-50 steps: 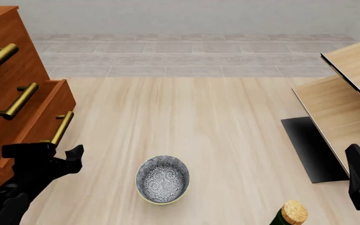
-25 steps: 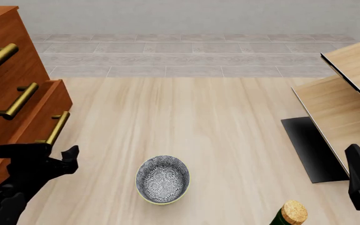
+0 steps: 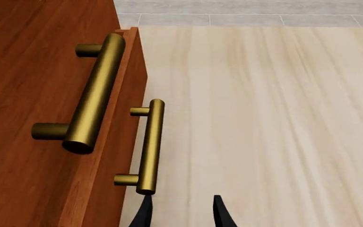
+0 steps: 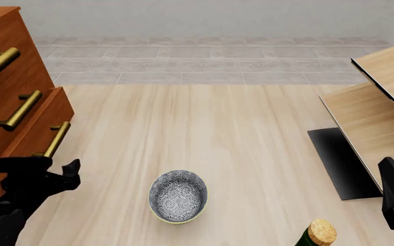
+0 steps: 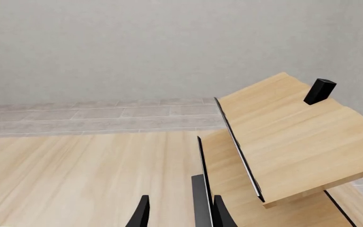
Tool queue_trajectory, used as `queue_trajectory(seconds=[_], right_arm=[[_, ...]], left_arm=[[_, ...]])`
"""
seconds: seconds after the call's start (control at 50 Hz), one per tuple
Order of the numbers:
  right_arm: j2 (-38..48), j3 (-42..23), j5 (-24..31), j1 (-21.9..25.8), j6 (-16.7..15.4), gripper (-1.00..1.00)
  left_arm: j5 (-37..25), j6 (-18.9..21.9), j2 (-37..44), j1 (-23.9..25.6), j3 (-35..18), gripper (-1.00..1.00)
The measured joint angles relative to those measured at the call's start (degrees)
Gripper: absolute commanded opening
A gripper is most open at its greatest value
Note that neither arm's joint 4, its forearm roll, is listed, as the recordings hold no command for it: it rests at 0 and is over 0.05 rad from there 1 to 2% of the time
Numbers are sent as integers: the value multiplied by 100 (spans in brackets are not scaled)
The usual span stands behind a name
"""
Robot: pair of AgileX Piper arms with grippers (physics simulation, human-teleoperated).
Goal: Close the bottom drawer of the cabinet.
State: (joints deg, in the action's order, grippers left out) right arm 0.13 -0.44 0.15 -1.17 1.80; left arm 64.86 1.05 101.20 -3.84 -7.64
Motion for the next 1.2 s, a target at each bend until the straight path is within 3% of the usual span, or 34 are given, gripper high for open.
queue_trajectory(seconds=[1.2], right_arm=[[7,5,-9,9,8,100]], left_arm=[[267,619,298,-568,-92,100]])
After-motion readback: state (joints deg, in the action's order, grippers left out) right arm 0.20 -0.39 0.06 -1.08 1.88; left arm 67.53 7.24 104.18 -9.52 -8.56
